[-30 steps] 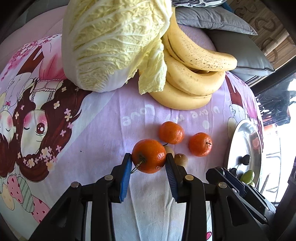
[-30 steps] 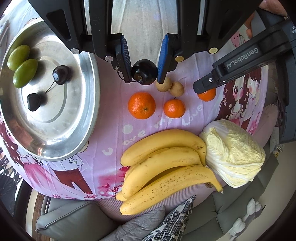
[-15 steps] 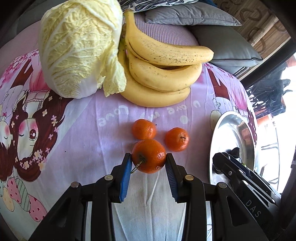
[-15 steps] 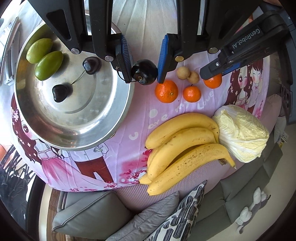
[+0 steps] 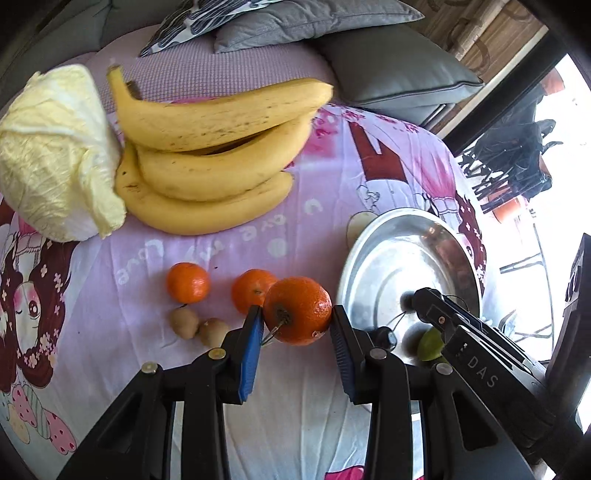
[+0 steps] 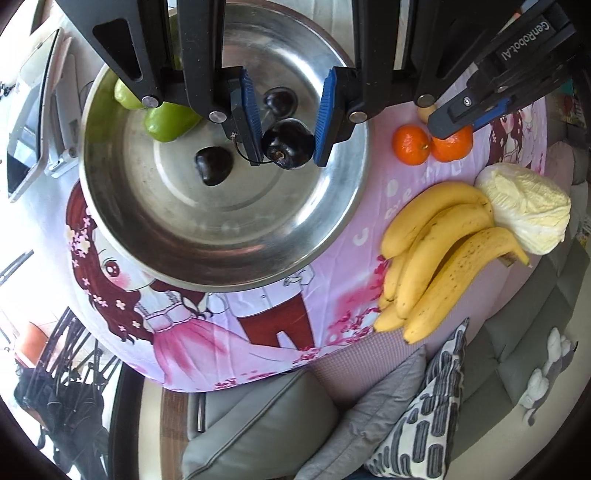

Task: Organize fruits
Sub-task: 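Carry the cherry in the right tool and the mandarin in the left tool over the steel bowl, then open the right tool to drop the cherry while the left tool releases the mandarin into the bowl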

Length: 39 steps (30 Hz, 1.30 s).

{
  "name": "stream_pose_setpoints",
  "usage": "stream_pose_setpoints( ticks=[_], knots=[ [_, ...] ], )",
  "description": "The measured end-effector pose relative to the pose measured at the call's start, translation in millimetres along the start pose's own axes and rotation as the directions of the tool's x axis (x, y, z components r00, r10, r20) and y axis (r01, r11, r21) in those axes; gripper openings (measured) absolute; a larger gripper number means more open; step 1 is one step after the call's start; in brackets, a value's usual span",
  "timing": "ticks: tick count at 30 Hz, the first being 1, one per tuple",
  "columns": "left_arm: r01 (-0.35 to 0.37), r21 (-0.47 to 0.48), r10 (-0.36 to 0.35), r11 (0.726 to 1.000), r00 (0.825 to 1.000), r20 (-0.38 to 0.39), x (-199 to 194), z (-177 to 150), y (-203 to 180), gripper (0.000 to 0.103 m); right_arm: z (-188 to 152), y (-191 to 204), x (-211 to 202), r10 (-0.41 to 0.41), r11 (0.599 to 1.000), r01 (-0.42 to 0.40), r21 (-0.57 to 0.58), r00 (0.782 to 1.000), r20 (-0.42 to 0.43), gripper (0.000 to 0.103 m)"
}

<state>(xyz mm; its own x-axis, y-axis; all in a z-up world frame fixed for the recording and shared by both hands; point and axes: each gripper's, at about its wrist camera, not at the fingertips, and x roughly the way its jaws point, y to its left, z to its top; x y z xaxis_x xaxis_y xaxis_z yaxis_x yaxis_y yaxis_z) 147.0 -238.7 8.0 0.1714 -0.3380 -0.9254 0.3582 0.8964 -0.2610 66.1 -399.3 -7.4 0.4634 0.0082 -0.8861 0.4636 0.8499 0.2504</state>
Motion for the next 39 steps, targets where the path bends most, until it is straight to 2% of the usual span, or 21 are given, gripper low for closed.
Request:
stream_pose_setpoints(
  ticks=[6,12,24,33,36,38,39],
  knots=[
    [0.03,0.073,-0.027,0.997,0.999,-0.038,14,7,-39,0.038,8,-33,-6,-0.058,0.996,0.056,0.072,0.998,0.026,0.03],
    [0.03,0.094,-0.022,0.995,0.997,-0.079,31,10,-54,0.038,12,-57,-8,-0.136,0.984,0.131,0.122,0.99,0.033,0.03],
    [0.004,0.108,0.011,0.994,0.99,-0.142,56,7,-65,0.038,9,-75,18,-0.162,0.975,0.169,0.145,0.985,-0.057,0.03],
    [-0.002,0.1,0.019,0.995,0.985,-0.169,61,6,-65,0.038,8,-74,19,-0.16,0.975,0.168,0.145,0.985,-0.068,0.031],
    [-0.001,0.092,0.017,0.996,0.985,-0.173,61,6,-64,0.038,8,-75,19,-0.161,0.974,0.171,0.152,0.984,-0.072,0.033],
    [-0.004,0.094,0.02,0.996,0.985,-0.171,60,5,-65,0.038,9,-75,18,-0.163,0.973,0.173,0.155,0.984,-0.071,0.044],
    [-0.001,0.092,0.016,0.996,0.986,-0.169,59,5,-65,0.038,9,-75,17,-0.164,0.972,0.173,0.158,0.984,-0.07,0.047]
  ],
)
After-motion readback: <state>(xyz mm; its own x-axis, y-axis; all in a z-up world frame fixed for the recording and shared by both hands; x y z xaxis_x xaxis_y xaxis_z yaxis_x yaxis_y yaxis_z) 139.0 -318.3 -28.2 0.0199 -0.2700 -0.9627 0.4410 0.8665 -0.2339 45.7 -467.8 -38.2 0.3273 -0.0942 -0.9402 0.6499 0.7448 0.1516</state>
